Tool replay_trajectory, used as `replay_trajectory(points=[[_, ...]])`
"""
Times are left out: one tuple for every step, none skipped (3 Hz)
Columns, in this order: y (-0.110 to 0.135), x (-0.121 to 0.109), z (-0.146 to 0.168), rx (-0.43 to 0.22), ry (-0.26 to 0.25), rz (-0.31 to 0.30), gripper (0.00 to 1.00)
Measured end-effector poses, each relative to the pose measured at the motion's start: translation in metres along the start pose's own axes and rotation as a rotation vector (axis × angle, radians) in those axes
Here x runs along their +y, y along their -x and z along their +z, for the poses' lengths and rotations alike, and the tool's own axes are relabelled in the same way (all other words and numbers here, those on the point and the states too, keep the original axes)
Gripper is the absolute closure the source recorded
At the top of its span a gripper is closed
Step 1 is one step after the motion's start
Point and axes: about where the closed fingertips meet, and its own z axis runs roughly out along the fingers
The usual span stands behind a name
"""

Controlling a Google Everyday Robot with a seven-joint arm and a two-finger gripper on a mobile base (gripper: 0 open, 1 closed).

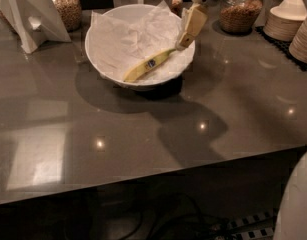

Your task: Pick banana from white bowl

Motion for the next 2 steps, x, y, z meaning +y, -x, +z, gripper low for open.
replay_trajectory(points=[[0.0,0.0,0.0,0.0,0.0,0.0,0.0],[0.007,-0.001,0.017,0.007,0.016,-0.075,0.0]])
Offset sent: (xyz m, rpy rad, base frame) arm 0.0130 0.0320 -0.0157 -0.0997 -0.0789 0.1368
